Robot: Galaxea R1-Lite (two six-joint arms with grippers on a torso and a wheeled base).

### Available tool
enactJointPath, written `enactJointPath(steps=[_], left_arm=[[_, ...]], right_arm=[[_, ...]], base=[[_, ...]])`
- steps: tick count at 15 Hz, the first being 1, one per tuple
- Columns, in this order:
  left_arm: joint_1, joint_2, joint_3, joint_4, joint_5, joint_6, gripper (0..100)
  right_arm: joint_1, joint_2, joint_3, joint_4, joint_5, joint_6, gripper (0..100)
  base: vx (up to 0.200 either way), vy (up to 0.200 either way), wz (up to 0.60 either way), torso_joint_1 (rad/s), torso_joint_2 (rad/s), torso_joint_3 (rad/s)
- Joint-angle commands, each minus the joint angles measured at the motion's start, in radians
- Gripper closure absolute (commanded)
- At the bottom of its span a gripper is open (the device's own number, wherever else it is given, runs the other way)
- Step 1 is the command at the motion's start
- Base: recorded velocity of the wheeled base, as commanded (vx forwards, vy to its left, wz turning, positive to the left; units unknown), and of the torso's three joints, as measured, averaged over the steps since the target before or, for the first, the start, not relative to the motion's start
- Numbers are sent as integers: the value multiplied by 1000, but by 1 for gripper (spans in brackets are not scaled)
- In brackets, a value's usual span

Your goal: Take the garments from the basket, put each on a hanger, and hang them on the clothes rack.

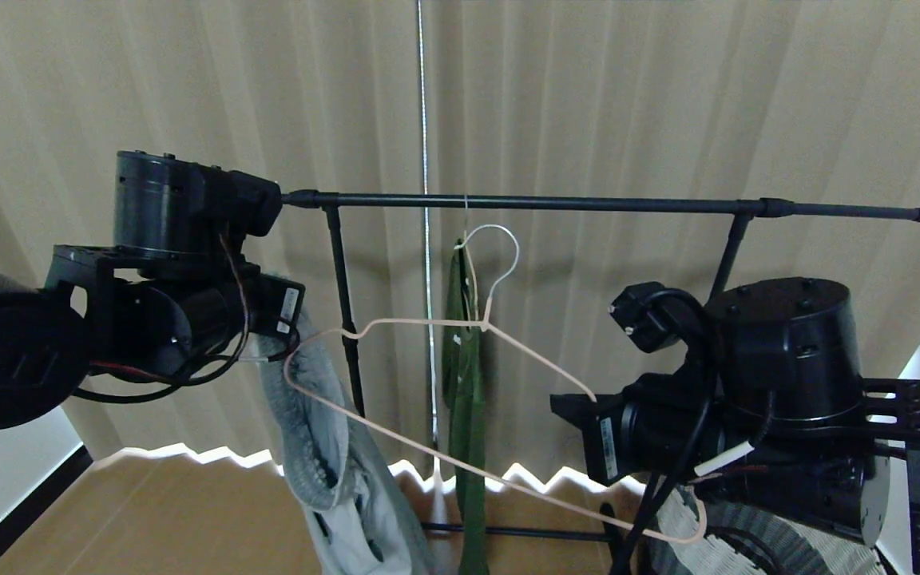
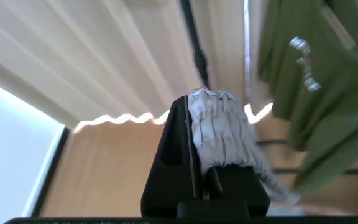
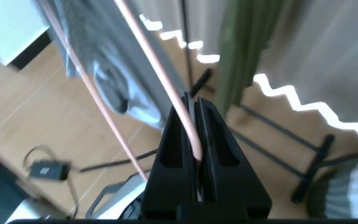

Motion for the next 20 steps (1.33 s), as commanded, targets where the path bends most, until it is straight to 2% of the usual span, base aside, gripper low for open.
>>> enactJointPath(steps=[1, 3, 7, 10, 12, 13, 16, 20], left_arm=[[3, -33, 17, 62, -1, 17, 100], [-5, -67, 8, 165, -1, 17, 100], [-35, -68, -3, 186, -1, -20, 100], [-49, -26, -56, 194, 1, -112, 100], [-52, -3, -102, 236, 1, -169, 100], [-52, -3, -107, 239, 1, -174, 100], [-103, 25, -217, 360, 1, -310, 100], [-158, 25, -283, 415, 1, -355, 100]], right_arm=[[-12, 2, -36, 1, -32, 0, 100], [-12, 27, -76, 1, -78, 0, 100], [-2, 78, -110, -14, -102, 18, 100], [52, 111, -118, -14, -138, 29, 100], [81, 139, -119, -16, -167, 40, 100], [81, 140, -119, -17, -168, 40, 100], [101, 191, -179, -16, -199, 86, 100], [103, 234, -207, -17, -214, 99, 100]], base=[[0, 0, 0, 0, 0, 0], [0, 0, 0, 0, 0, 0], [0, 0, 0, 0, 0, 0], [0, 0, 0, 0, 0, 0], [0, 0, 0, 0, 0, 0], [0, 0, 0, 0, 0, 0], [0, 0, 0, 0, 0, 0], [0, 0, 0, 0, 0, 0]])
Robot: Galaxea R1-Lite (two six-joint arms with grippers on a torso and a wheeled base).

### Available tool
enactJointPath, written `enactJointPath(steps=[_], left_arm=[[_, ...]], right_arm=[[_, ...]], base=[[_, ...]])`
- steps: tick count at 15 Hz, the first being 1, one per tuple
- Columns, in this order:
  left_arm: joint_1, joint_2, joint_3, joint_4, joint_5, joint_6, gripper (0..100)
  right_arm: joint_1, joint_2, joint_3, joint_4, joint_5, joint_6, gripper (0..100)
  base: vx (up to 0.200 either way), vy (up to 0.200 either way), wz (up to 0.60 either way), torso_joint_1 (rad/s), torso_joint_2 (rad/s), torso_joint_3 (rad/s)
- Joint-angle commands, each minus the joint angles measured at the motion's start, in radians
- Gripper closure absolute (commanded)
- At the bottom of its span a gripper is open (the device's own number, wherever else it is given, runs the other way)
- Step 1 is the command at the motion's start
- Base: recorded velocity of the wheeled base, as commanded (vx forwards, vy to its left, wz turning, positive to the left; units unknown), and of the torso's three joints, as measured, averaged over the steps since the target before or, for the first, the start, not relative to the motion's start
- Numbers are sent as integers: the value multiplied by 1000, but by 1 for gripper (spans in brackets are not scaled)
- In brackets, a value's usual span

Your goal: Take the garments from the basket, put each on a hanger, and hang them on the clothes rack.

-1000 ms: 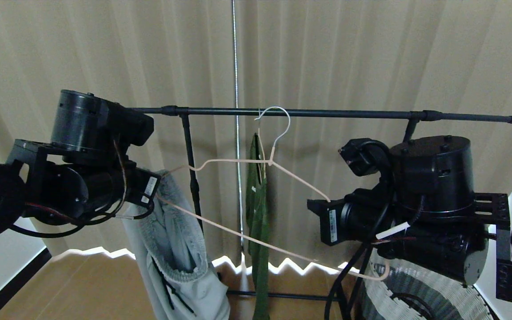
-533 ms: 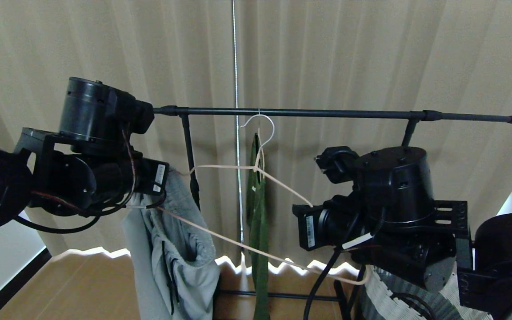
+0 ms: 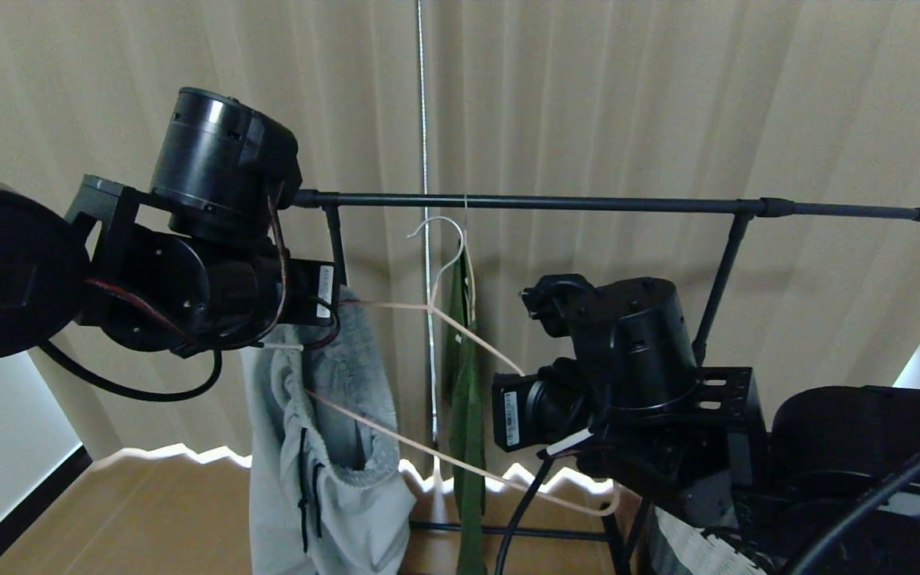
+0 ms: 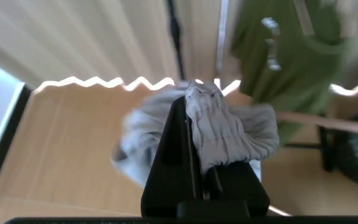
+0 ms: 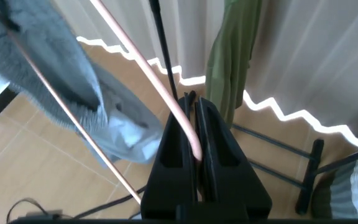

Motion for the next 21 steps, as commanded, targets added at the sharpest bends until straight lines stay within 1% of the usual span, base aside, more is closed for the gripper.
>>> enactJointPath(steps=[1, 5, 8, 11, 13, 15, 19, 21], left_arm=[[-29, 5, -41, 2, 0, -5, 100], [-85, 3, -53, 2, -1, -38, 100], [-131, -6, -49, 5, -1, -36, 100], [-179, -50, -10, 28, -12, -31, 100], [-184, -72, 42, 26, -13, -28, 100], [-185, -84, 73, 22, -20, -28, 100], [-228, -155, 128, 19, -110, -21, 100], [-245, -176, 152, 17, -118, -5, 100]], right_arm=[[19, 42, -14, -19, -2, 8, 100], [22, 77, -33, -49, -1, 7, 100], [21, 74, -42, -51, 2, 10, 100], [7, 44, -37, -51, 5, 13, 100], [4, 18, -34, -62, 7, 14, 100], [-2, -7, -14, -132, 22, 2, 100], [-4, -21, 29, -227, 42, -36, 100], [-12, -22, 41, -263, 44, -67, 100]], base=[[0, 0, 0, 0, 0, 0], [0, 0, 0, 0, 0, 0], [0, 0, 0, 0, 0, 0], [0, 0, 0, 0, 0, 0], [0, 0, 0, 0, 0, 0], [0, 0, 0, 0, 0, 0], [0, 0, 0, 0, 0, 0], [0, 0, 0, 0, 0, 0]])
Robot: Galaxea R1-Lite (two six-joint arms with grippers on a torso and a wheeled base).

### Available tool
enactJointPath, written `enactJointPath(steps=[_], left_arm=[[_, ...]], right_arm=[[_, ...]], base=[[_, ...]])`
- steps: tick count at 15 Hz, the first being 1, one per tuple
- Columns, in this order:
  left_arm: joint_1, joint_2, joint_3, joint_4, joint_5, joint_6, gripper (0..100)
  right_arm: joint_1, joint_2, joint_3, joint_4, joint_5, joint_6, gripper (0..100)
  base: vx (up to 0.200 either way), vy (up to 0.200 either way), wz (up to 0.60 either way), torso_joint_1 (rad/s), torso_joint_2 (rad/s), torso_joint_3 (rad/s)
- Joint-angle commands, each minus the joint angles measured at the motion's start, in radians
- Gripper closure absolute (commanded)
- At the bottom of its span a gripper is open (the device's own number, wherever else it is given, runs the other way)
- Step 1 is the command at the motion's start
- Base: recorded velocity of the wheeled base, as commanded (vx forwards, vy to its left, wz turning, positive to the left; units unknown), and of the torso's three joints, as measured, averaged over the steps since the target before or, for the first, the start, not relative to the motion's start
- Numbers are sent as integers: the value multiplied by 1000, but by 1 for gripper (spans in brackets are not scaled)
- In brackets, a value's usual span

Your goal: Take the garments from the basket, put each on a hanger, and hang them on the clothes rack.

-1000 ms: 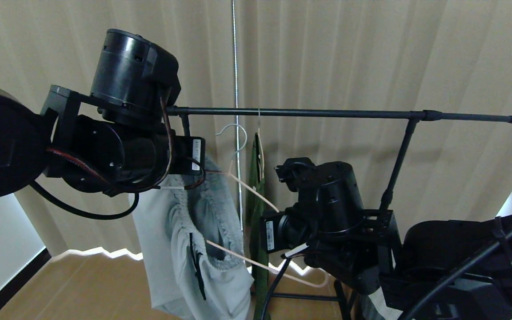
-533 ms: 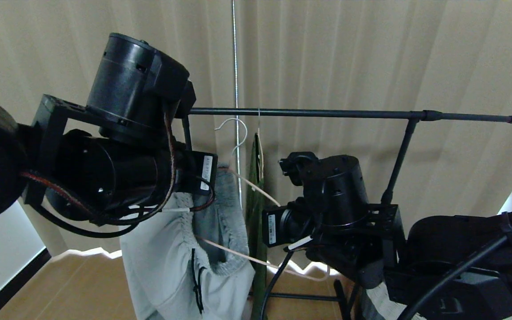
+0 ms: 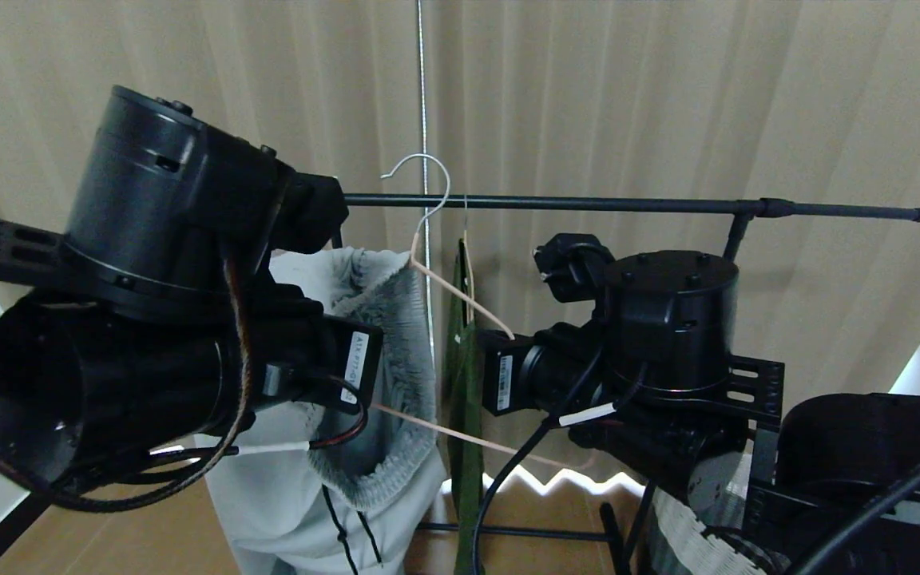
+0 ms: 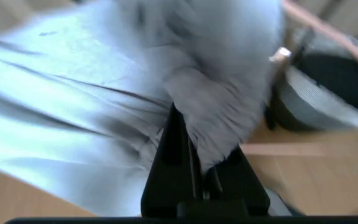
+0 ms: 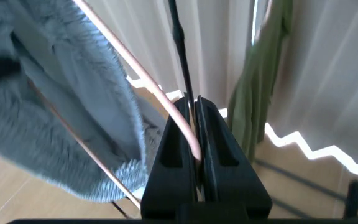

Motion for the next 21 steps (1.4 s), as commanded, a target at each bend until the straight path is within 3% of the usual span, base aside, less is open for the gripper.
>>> enactJointPath(steps=[1, 3, 4, 9, 11, 13, 15, 16, 17, 20, 21], left_arm=[[-13, -35, 30, -10, -1, 8, 100], [-13, -35, 39, -16, -1, 10, 100], [-13, -35, 41, -18, -1, 10, 0], [-32, -112, 87, -21, -1, 25, 0], [-44, -174, 138, -39, -3, 62, 0], [-46, -236, 216, -133, -4, 134, 0], [8, -315, 302, -279, -6, 326, 0], [16, -322, 312, -297, -7, 351, 0], [36, -351, 342, -374, -30, 444, 0], [117, -384, 360, -461, -208, 637, 0], [177, -385, 357, -464, -337, 746, 0]], right_arm=[[-5, -11, 9, -18, 0, -24, 100], [-5, -17, 7, -24, 2, -32, 100], [-8, -20, 7, -24, 3, -35, 100], [-81, -51, 7, -24, 3, -62, 100], [-114, -68, 9, -24, 3, -81, 100], [-153, -81, 12, -24, 5, -102, 100], [-170, -126, 75, -25, 34, -125, 100], [-170, -137, 87, -25, 42, -125, 100], [-173, -175, 119, -25, 65, -130, 100], [-193, -249, 185, -25, 151, -204, 100], [-194, -278, 217, -25, 195, -225, 100]], base=[[0, 0, 0, 0, 0, 0], [0, 0, 0, 0, 0, 0], [0, 0, 0, 0, 0, 0], [0, 0, 0, 0, 0, 0], [0, 0, 0, 0, 0, 0], [0, 0, 0, 0, 0, 0], [0, 0, 0, 0, 0, 0], [0, 0, 0, 0, 0, 0], [0, 0, 0, 0, 0, 0], [0, 0, 0, 0, 0, 0], [0, 0, 0, 0, 0, 0]])
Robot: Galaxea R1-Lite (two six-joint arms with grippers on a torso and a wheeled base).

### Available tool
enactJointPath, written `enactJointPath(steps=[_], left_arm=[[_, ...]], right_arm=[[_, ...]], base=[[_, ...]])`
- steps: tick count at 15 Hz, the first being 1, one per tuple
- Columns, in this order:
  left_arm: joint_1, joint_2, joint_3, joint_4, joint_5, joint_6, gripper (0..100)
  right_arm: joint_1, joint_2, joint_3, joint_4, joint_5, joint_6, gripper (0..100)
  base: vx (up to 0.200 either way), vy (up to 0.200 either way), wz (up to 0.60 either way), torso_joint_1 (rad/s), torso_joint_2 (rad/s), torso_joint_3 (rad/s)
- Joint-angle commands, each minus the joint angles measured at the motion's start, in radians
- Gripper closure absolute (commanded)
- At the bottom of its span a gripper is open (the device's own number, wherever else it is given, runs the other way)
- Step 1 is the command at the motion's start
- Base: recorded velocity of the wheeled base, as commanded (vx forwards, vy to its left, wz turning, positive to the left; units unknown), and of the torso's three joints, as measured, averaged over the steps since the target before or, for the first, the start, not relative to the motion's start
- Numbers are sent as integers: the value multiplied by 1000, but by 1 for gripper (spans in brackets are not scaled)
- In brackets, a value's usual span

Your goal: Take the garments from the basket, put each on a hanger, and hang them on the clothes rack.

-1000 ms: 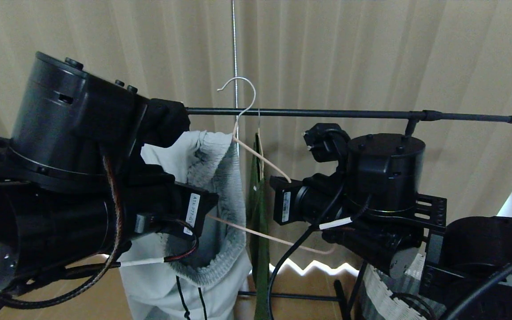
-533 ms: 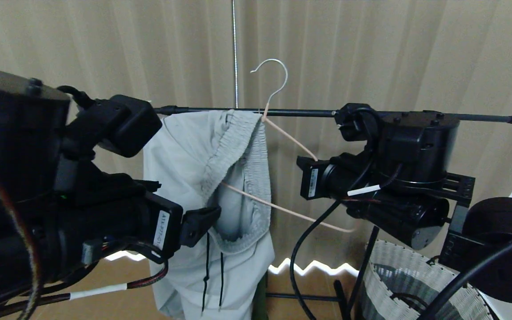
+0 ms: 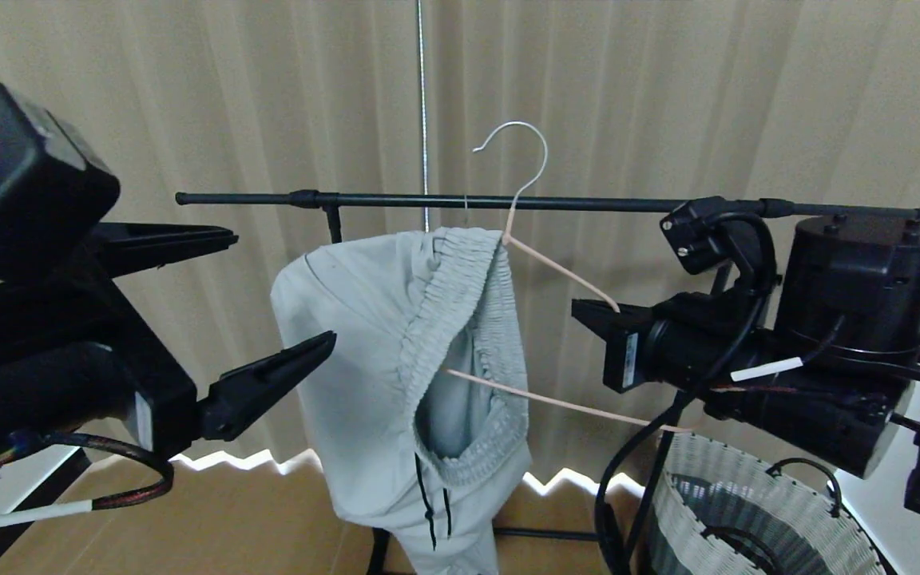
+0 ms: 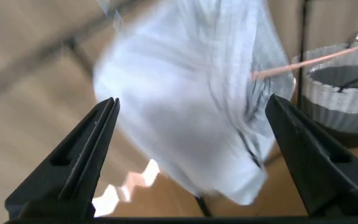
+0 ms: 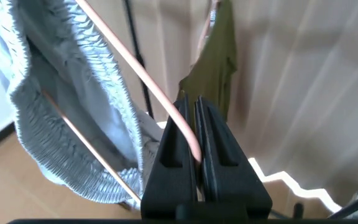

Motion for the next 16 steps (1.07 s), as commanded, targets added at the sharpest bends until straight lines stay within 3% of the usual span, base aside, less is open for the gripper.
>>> enactJointPath(steps=[1, 2, 4, 11, 13, 14, 16], left_arm=[[96, -18, 3, -6, -120, 113, 0], [122, -7, 4, -9, -213, 205, 0], [123, 52, 3, -25, -272, 254, 0], [143, 278, -35, -208, -269, 257, 0], [182, 290, -55, -208, -269, 297, 0], [231, 289, -52, -208, -269, 369, 0], [251, 286, -48, -210, -272, 406, 0]], right_arm=[[-5, -68, 43, -1, 23, -11, 100], [-5, -67, 47, -1, 25, -9, 100], [-3, -54, 49, -1, 31, -9, 100], [31, 1, 44, -82, 77, -47, 100], [43, 7, 43, -88, 77, -47, 100], [51, 7, 43, -88, 77, -47, 100], [60, 5, 49, -88, 80, -49, 100]], base=[[0, 0, 0, 0, 0, 0], [0, 0, 0, 0, 0, 0], [0, 0, 0, 0, 0, 0], [0, 0, 0, 0, 0, 0], [0, 0, 0, 0, 0, 0], [0, 0, 0, 0, 0, 0], [0, 0, 0, 0, 0, 0]])
